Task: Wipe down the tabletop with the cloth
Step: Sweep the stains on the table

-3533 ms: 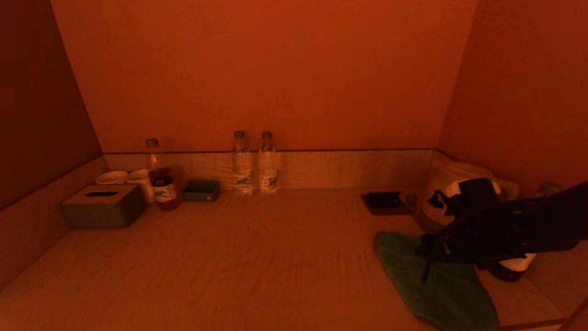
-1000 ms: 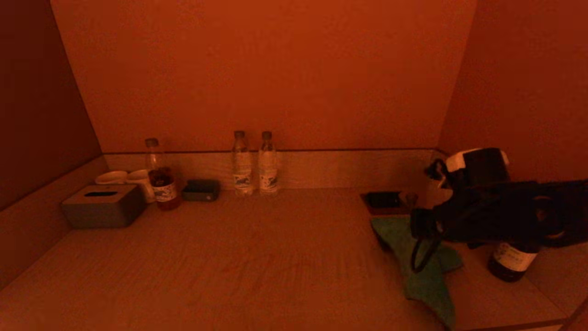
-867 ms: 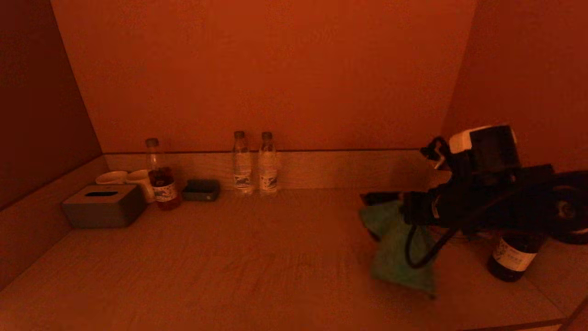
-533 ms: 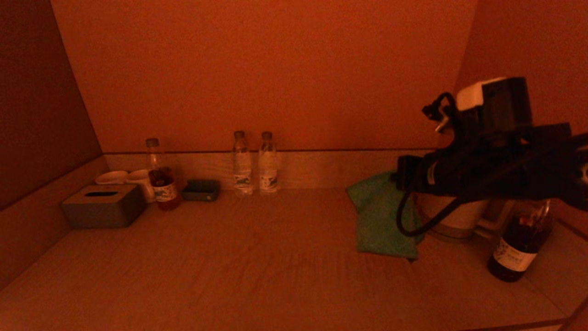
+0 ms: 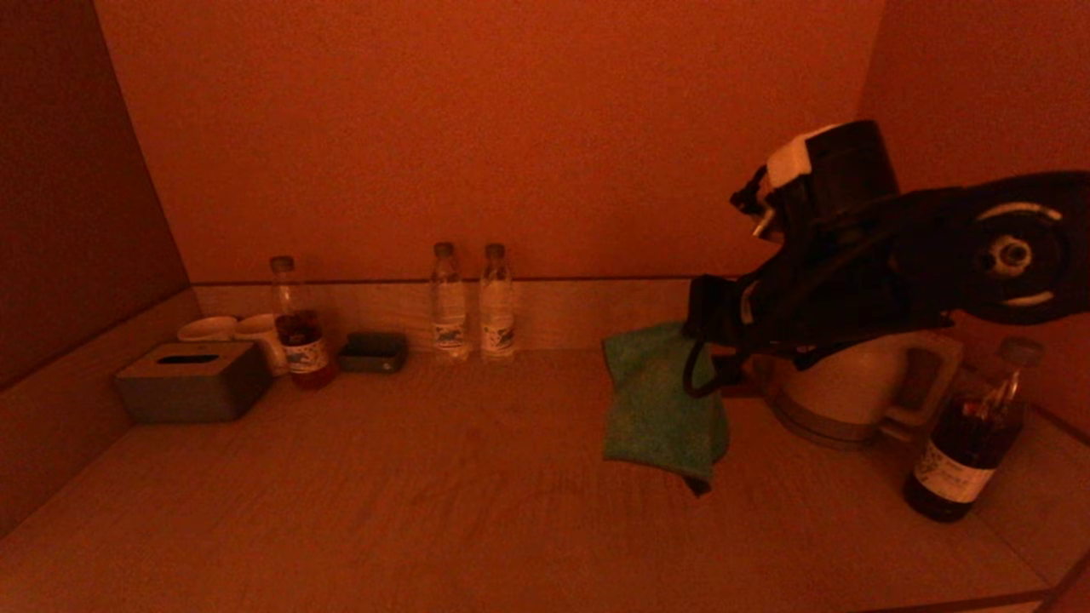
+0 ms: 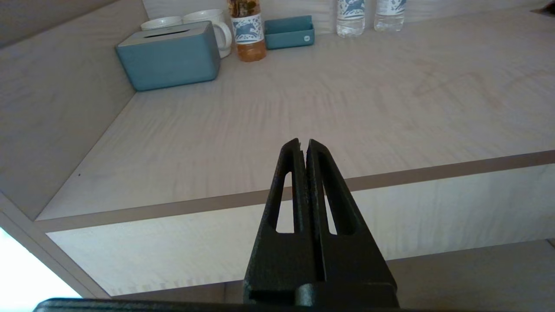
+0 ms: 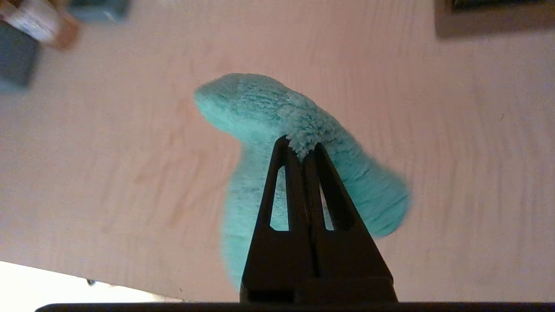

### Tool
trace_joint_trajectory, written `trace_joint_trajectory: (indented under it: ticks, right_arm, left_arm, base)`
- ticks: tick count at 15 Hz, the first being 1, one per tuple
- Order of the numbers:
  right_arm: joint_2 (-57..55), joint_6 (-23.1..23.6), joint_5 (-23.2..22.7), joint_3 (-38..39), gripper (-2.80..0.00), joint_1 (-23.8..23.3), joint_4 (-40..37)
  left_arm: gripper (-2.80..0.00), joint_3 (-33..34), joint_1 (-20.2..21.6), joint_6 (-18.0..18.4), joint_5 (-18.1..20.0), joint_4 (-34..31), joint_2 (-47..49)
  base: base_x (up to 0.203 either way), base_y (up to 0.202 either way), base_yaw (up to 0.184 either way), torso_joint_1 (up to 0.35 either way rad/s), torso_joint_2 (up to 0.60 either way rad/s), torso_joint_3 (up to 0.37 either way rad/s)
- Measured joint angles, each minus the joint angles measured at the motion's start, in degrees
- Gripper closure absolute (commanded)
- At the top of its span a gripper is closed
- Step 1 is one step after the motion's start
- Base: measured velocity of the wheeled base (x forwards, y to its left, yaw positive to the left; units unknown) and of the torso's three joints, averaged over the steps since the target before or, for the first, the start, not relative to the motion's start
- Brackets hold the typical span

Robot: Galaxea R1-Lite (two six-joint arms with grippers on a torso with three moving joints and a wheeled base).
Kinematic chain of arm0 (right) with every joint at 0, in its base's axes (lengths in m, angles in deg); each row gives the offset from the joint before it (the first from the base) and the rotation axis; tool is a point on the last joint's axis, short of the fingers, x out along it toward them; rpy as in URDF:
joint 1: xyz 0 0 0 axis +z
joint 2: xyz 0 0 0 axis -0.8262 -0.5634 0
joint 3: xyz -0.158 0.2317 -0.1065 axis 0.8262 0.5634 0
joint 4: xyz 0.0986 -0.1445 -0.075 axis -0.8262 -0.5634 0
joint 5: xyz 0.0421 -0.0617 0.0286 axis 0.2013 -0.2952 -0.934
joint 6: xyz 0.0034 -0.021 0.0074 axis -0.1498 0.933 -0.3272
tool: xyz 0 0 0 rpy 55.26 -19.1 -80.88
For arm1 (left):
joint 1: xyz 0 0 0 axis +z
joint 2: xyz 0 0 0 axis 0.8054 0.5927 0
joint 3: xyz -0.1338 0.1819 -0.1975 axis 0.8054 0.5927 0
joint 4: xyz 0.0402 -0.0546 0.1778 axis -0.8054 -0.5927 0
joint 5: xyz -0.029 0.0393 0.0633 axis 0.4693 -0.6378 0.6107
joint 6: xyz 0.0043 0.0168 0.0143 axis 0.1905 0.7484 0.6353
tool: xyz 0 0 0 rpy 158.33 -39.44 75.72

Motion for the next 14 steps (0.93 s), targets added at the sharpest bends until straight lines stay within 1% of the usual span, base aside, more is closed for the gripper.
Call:
trace_joint_trajectory:
  ticks: [4, 8, 14]
  right_arm:
    - [-4.12, 0.01, -0.08, -2.50, 0.00, 0.87, -1.24]
    - [-9.84, 0.32, -0.13, -8.71, 0.00, 1.94, -1.23]
    - [-15.27, 1.83, -0.48, -14.23, 0.00, 4.18, -1.25]
  left_arm:
    - [0.00, 0.00, -0.09, 0.00, 0.00, 0.00, 0.00]
    - [0.00, 0.00, -0.01, 0.00, 0.00, 0.00, 0.00]
    - [0.00, 0.00, -0.09, 0.00, 0.00, 0.00, 0.00]
  base:
    - [0.000, 0.000, 0.000, 0.000, 0.00, 0.000]
    - [0.000, 0.000, 0.000, 0.000, 0.00, 0.000]
    - [0.000, 0.000, 0.000, 0.000, 0.00, 0.000]
